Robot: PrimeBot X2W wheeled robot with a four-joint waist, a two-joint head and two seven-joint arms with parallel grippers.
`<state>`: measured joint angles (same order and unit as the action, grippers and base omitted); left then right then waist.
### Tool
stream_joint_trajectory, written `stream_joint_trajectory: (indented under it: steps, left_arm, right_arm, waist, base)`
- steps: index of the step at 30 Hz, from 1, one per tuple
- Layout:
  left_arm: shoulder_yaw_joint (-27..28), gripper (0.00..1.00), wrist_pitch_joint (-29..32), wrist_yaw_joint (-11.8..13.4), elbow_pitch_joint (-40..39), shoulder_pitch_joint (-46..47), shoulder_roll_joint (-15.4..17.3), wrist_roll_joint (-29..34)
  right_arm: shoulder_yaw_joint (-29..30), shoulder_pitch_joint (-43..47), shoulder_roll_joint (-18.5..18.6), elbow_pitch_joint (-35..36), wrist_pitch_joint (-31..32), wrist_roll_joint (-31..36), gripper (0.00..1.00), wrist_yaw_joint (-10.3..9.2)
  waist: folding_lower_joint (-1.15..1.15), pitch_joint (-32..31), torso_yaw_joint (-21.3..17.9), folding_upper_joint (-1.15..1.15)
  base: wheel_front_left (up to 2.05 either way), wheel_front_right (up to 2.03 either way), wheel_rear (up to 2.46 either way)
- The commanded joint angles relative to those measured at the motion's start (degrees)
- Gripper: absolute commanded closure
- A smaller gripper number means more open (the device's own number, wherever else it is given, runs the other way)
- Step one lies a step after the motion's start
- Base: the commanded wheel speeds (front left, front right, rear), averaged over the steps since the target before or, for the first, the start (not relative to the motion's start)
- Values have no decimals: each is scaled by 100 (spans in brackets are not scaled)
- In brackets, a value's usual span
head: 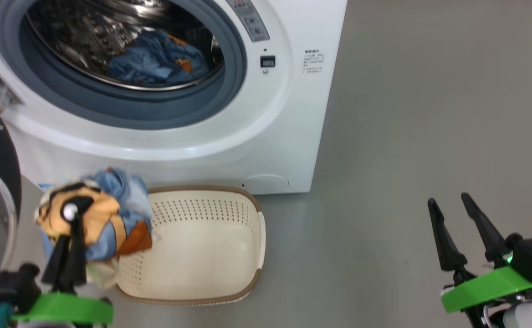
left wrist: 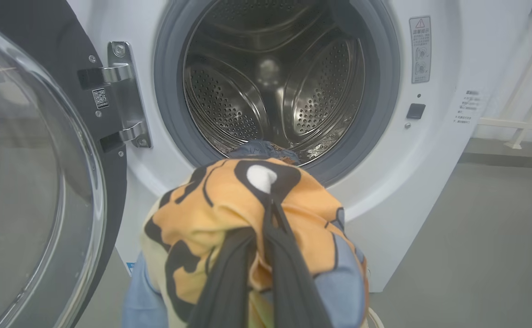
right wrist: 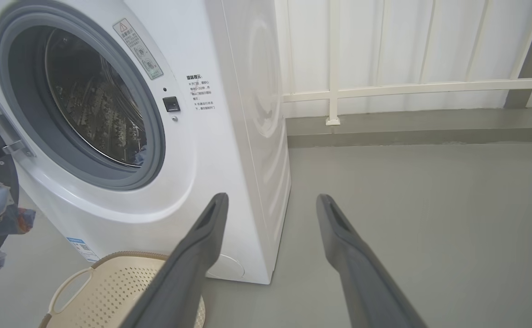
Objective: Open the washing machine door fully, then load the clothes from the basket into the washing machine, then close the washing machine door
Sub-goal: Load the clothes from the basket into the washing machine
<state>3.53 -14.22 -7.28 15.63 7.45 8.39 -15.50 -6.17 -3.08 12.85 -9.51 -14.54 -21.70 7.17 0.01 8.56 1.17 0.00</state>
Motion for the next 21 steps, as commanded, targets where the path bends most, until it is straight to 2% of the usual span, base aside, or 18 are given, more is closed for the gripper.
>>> stream_joint_trajectory:
  steps: [1,11,21]
  left_arm:
    - [167,100,-78,-10,-64,395,164,-52]
    - [56,100,-78,-17,402,2048,387,-39]
    - [-195,100,-78,-20,1354,3813,668,38]
  right_arm:
    - [-112,-224,71,166,-46,-54,0,32]
    - [-93,-703,14,201,-46,-80,0,32]
    - [-174,-1128,3,241,-46,-71,0,32]
  waist:
    - [-1,272,-40,0]
    - [-1,1097,-125,0]
    - [-1,1795,-268,0]
  base:
    - [0,0,0]
    - [0,0,0]
    - [0,0,0]
